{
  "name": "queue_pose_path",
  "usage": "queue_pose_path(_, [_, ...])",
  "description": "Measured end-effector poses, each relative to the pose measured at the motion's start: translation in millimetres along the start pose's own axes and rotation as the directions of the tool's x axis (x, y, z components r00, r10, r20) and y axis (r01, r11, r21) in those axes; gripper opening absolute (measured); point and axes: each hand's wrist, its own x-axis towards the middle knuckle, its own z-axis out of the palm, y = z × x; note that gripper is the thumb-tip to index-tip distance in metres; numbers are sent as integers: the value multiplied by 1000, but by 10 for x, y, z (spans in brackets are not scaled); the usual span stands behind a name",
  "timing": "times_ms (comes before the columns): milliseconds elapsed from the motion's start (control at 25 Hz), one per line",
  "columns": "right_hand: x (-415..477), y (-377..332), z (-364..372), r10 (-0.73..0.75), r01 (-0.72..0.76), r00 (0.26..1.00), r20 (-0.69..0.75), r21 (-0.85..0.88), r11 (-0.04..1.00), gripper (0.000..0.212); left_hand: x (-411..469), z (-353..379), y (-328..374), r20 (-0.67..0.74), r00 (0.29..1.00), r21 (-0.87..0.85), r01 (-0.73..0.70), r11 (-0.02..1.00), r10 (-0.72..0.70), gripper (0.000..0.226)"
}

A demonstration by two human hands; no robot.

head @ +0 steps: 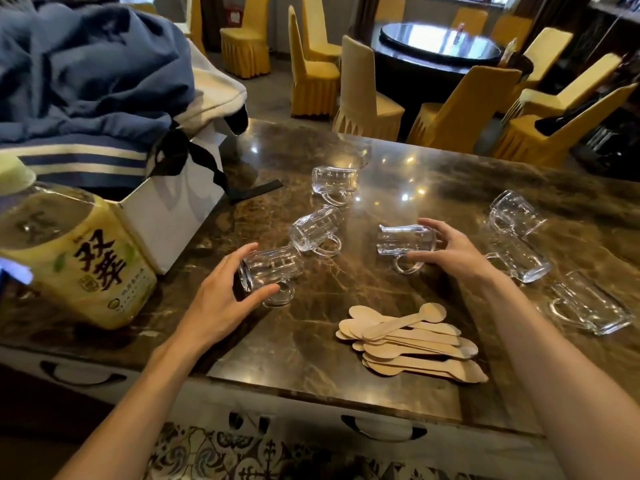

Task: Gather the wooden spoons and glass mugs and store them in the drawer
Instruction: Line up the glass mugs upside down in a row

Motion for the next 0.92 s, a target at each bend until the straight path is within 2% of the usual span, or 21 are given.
queue_pose_path(120, [-9, 67, -3, 11, -11, 1000, -2, 101, 995, 71, -26, -51, -45, -6, 1000, 7, 10, 1000, -10, 77])
queue_pose_path(280, [-92, 187, -16, 31, -31, 1000, 3, 203, 979, 58, -78, -85, -28, -5, 999, -79, 34, 996, -35, 72])
queue_pose_path(480, [-125, 165, -16, -18, 22, 1000, -20, 210, 977, 54, -101, -128, 15, -32, 996, -243, 78, 967, -89, 73])
queue_pose_path(600, [-116, 117, -13, -63, 72, 997, -46, 213, 974, 55, -152, -189, 147, -91, 995, -218, 18, 976, -39, 70])
queue_pose_path(680, [-117, 87, -25, -101, 112, 992, -77, 151, 982, 58, -152, -250, 286, -101, 995, -148, -35, 988, 20, 68])
queue_pose_path(760, [-112, 39, -68, -146, 148, 985, -87, 16, 989, 62, -109, -297, 462, -72, 996, -100, -64, 993, 57, 67])
queue_pose_path(920, [-62, -97, -214, -220, 185, 968, -123, -250, 950, 64, 130, -244, 904, 8, 994, -98, -108, 989, 109, 64])
